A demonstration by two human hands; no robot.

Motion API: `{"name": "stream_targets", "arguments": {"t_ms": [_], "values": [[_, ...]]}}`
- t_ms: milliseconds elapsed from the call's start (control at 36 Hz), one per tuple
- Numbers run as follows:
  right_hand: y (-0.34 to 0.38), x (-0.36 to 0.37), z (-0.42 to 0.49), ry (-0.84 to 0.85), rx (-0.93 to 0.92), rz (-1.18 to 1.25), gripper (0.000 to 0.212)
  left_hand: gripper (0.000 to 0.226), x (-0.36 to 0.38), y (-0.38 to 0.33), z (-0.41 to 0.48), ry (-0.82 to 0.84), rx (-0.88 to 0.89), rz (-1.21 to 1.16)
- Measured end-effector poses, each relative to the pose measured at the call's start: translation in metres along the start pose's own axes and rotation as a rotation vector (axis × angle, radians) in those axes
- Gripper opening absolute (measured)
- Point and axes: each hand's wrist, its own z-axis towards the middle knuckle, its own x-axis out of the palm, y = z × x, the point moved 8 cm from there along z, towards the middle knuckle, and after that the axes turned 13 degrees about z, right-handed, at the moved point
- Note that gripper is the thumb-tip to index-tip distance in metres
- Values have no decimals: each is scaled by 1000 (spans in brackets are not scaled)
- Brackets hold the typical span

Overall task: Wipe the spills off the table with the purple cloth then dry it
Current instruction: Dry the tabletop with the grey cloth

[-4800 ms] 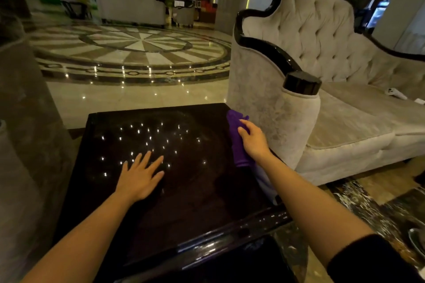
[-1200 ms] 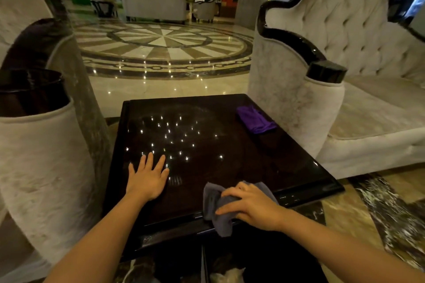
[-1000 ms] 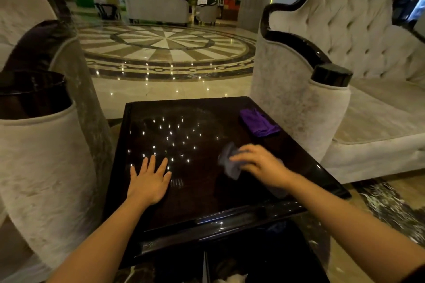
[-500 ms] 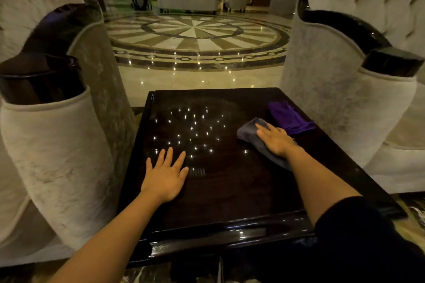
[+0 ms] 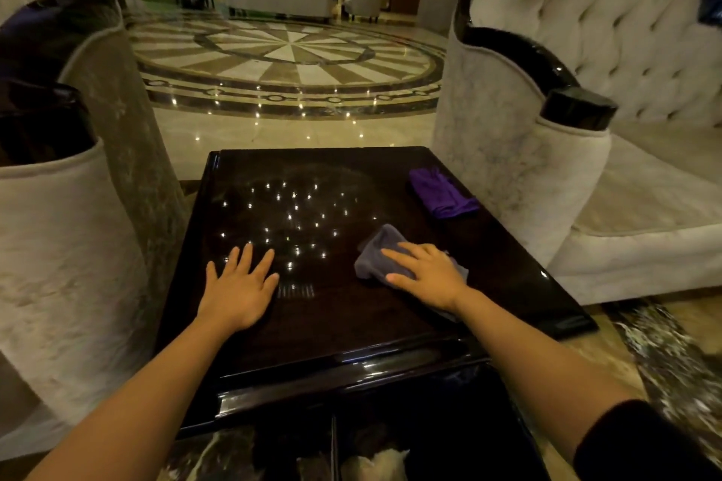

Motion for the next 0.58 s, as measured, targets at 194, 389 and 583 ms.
{"name": "stream_targets", "arguments": {"t_ms": [194, 389, 583], "values": [[26, 16, -55, -34, -68, -10, 49, 54, -2, 0, -3, 3, 8, -12], [43, 30, -99, -137, -124, 58, 43, 54, -4, 0, -3, -3, 24, -30], [51, 5, -108, -147, -189, 61, 35, 54, -2, 2, -2, 1, 17, -39]]}}
